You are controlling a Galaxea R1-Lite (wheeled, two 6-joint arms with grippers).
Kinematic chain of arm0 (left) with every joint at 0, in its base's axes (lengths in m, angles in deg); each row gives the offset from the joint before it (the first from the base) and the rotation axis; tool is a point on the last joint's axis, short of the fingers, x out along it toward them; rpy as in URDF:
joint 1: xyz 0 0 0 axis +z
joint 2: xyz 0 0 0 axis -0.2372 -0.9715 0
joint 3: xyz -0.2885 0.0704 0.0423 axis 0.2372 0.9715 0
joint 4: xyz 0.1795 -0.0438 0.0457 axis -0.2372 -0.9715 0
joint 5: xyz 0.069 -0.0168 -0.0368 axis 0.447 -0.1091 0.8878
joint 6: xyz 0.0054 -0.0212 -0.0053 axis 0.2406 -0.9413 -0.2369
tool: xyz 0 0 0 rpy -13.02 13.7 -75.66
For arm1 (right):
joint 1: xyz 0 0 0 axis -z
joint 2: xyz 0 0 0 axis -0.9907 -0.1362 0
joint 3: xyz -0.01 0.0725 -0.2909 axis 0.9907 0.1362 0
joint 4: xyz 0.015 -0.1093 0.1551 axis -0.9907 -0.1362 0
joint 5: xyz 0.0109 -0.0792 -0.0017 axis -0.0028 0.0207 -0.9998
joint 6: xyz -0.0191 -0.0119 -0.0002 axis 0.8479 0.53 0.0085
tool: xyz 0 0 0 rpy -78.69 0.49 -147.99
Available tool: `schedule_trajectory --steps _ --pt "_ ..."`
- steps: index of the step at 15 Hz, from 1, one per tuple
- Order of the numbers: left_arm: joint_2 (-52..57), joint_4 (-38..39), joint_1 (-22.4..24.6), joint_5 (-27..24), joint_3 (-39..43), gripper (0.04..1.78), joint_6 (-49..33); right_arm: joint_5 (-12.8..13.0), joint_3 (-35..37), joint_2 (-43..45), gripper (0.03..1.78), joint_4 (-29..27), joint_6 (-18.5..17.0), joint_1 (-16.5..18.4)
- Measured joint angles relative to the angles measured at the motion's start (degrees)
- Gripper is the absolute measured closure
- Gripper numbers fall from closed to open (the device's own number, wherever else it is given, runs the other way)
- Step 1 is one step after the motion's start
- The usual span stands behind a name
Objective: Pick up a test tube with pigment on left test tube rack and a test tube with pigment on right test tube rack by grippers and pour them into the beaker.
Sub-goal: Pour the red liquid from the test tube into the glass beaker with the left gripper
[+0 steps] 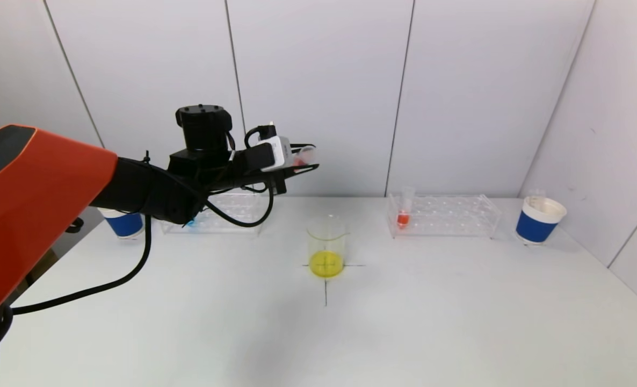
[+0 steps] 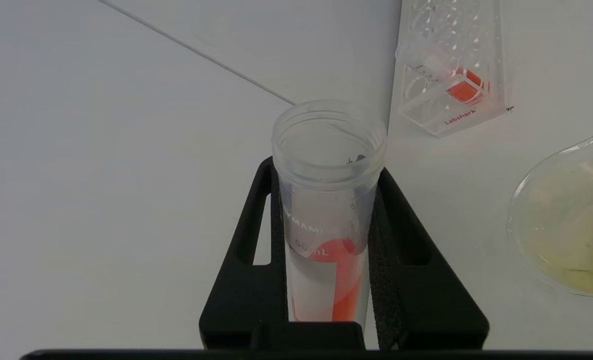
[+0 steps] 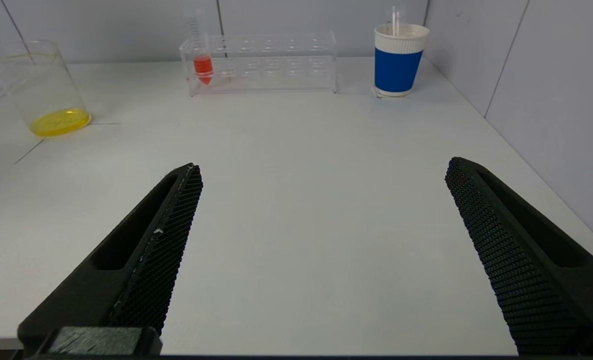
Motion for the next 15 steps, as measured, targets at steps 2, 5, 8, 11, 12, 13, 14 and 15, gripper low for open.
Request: schedule_trajectory --steps 2,5,8,11,12,13,14,15 --pt "-0.1 0.1 0.4 -1.0 0.2 1.35 3.7 0.0 0.0 0.0 0.04 0.0 0.0 0.0" --pt "-0.3 0.4 0.5 -1.2 1.2 1.35 7.9 0.0 0.0 0.0 0.04 0.0 0.0 0.0" --pt "-0.7 1.9 0.4 -1.2 1.7 1.35 11.4 0.0 0.0 0.0 0.04 0.0 0.0 0.0" --pt "-1.3 4.4 -0.3 -1.2 2.3 1.35 13.1 0.0 0.0 0.0 0.05 0.0 0.0 0.0" --pt "-1.4 5.0 -0.4 -1.2 2.5 1.35 13.5 0.0 0.0 0.0 0.05 0.0 0.0 0.0" --pt "-1.5 5.4 -0.5 -1.2 2.6 1.35 13.9 0.0 0.0 0.0 0.05 0.0 0.0 0.0" --pt "-1.6 5.8 -0.6 -1.2 2.8 1.35 14.0 0.0 0.0 0.0 0.05 0.0 0.0 0.0" --pt "-1.7 6.3 -0.6 -1.2 3.2 1.35 14.1 0.0 0.0 0.0 0.05 0.0 0.0 0.0"
